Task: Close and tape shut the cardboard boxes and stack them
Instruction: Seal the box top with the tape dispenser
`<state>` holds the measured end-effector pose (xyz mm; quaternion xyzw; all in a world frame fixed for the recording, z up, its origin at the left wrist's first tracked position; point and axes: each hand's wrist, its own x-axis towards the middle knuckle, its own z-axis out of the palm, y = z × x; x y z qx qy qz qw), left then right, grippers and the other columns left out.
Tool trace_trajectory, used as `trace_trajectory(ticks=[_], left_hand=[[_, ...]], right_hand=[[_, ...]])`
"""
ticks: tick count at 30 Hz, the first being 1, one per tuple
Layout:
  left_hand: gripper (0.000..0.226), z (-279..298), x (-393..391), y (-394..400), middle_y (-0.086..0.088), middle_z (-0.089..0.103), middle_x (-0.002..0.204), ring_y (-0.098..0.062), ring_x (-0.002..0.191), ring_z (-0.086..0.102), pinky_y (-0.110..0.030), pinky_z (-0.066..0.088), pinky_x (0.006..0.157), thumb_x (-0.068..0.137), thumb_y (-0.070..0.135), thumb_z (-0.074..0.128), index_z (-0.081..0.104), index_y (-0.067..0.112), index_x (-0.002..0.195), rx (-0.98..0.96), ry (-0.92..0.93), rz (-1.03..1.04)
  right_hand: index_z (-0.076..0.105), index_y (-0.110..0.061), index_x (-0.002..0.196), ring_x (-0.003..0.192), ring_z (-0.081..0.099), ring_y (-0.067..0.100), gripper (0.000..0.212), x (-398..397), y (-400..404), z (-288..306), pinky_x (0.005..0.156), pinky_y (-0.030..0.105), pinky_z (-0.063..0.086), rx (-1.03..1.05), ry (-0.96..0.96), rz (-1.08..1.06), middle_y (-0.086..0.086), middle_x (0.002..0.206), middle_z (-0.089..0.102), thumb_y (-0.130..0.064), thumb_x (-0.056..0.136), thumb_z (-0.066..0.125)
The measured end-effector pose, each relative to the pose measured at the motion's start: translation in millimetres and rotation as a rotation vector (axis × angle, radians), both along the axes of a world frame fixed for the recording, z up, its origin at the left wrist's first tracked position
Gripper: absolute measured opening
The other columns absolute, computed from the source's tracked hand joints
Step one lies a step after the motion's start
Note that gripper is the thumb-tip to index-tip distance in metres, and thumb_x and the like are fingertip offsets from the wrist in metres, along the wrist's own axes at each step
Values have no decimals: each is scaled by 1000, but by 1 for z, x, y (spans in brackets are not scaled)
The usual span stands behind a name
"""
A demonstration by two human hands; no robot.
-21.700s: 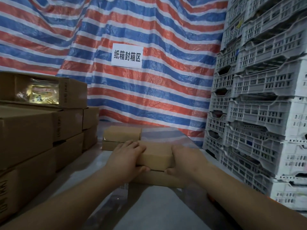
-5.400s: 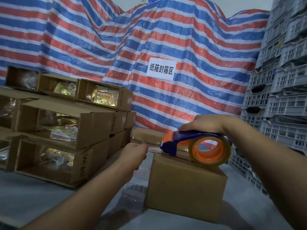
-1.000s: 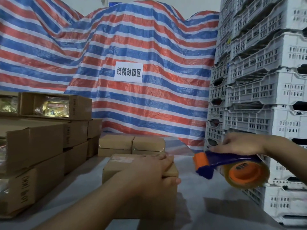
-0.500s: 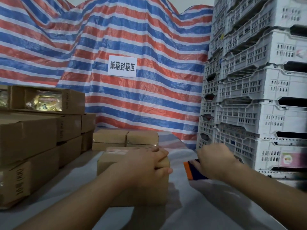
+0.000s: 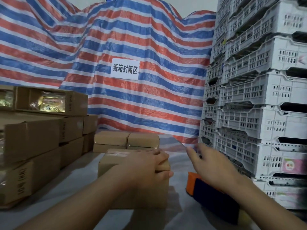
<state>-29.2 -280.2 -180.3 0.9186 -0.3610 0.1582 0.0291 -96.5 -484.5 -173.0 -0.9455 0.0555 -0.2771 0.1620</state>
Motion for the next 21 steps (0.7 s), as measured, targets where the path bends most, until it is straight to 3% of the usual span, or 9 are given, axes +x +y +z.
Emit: trace_trajectory(ticks=[2,4,6,9,13,15,17,19,21], left_hand=[[66,1,-2,0,11,20,161,-16,142,30,-39,28,112,94,67,36,16,42,152,3,-2,3],[69,1,-2,1,9,25,159,-16,139,35,-38,30,111,93,67,37,16,40,153,-47,6,-7],[70,0,-2,2,7,42,150,-14,129,47,-32,36,103,91,64,43,20,38,152,-128,0,-25],[64,-2,-3,4,9,60,126,-9,105,58,-24,42,84,85,62,47,34,35,141,-192,-22,-36],[66,6,-2,9,13,54,121,-1,96,52,-18,40,77,89,60,49,27,33,145,-256,107,-85],[64,11,-7,18,15,46,138,-3,118,50,-23,45,90,91,57,51,22,42,146,-442,160,-146],[62,11,-16,35,19,35,149,-5,135,37,-35,42,104,91,60,50,23,47,145,-637,66,-131],[61,4,-19,58,21,34,147,-1,134,35,-39,41,107,86,69,43,30,47,141,-815,-38,-78],[68,-10,-18,83,25,39,140,1,126,41,-35,43,102,78,77,43,32,49,139,-999,-18,-40]], right_hand=[[54,-33,130,117,54,10,49,15,26,12,94,30,41,507,-49,317,-12,126,57,-63,100,29],[54,-34,123,114,57,9,35,31,55,8,90,23,46,864,26,485,-3,127,60,-53,104,32],[62,-28,121,111,65,22,38,45,72,-13,91,30,53,1077,84,532,12,121,68,-51,103,36],[68,-15,124,112,68,29,56,50,78,-38,107,48,47,1331,47,462,14,117,72,-58,98,44],[67,-7,125,121,58,43,60,43,77,-47,110,54,42,1410,243,338,28,125,65,-56,100,42],[67,-14,123,117,60,42,64,35,75,-48,107,53,44,1433,303,262,24,122,67,-64,99,34],[58,-14,136,123,55,39,69,29,73,-46,107,47,42,1422,327,235,21,133,60,-65,99,32],[41,-14,150,125,51,34,71,19,73,-45,96,38,41,1319,299,261,18,148,48,-62,99,33],[30,-27,156,124,50,29,69,14,74,-45,90,38,45,1174,254,331,10,153,42,-63,97,35]])
